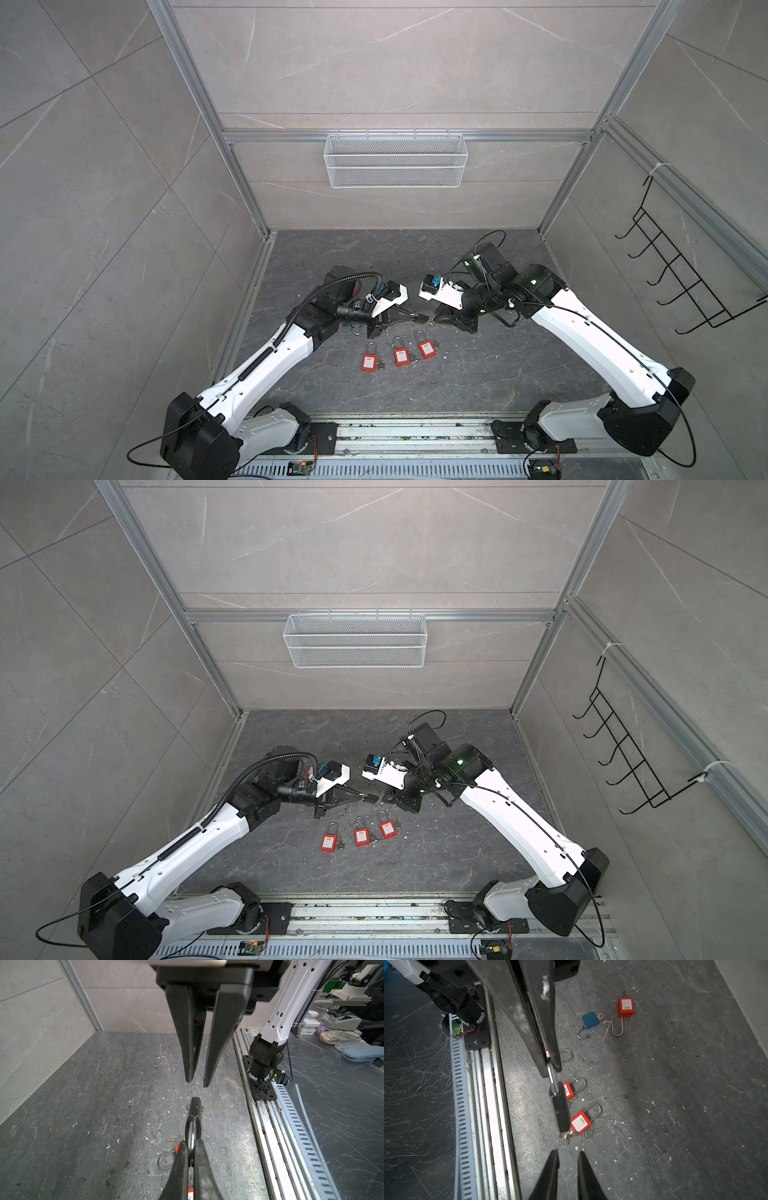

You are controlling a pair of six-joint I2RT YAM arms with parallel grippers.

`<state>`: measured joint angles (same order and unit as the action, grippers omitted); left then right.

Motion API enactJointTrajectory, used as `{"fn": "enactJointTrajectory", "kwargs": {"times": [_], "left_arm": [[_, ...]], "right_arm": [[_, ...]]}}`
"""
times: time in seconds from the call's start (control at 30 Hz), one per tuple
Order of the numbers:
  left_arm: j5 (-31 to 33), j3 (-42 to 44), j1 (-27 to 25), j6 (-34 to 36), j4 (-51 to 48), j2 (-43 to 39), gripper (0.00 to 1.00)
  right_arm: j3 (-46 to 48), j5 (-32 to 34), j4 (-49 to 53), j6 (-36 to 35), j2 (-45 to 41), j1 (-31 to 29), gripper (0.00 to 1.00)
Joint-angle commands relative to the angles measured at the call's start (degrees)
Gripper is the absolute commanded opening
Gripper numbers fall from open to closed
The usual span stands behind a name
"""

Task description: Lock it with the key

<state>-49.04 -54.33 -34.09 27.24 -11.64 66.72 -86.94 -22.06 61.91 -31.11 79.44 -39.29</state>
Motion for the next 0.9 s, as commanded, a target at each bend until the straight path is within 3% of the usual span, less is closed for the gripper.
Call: {"fn": "enactJointTrajectory", "kwargs": {"times": [0.0, 0.33, 0.47, 0.67, 0.87], "left_arm": [[-3.4, -2.6, 0.2, 1.0, 0.7, -1.4, 0.00], [-3.1, -3.2, 0.1, 1.2, 0.5, -0.7, 0.00], [-3.4, -3.7, 0.1, 1.3, 0.5, -0.3, 0.00], [-4.4, -4.5, 0.1, 1.8, -0.8, 0.4, 0.00], [-4.4, -5.5, 0.2, 3.8, -4.5, 0.9, 0.00]], "right_arm": [[0.3, -1.7, -0.7, -0.5, 1.1, 0.1, 0.18], [2.5, -4.7, -2.5, -1.8, -0.1, 0.1, 0.11], [3.7, -4.2, -1.5, -2.3, 0.1, 0.0, 0.10], [4.9, -3.8, -3.0, -2.8, -0.2, 0.0, 0.00], [6.1, -2.2, -2.6, -4.7, -1.2, 0.1, 0.00]]}}
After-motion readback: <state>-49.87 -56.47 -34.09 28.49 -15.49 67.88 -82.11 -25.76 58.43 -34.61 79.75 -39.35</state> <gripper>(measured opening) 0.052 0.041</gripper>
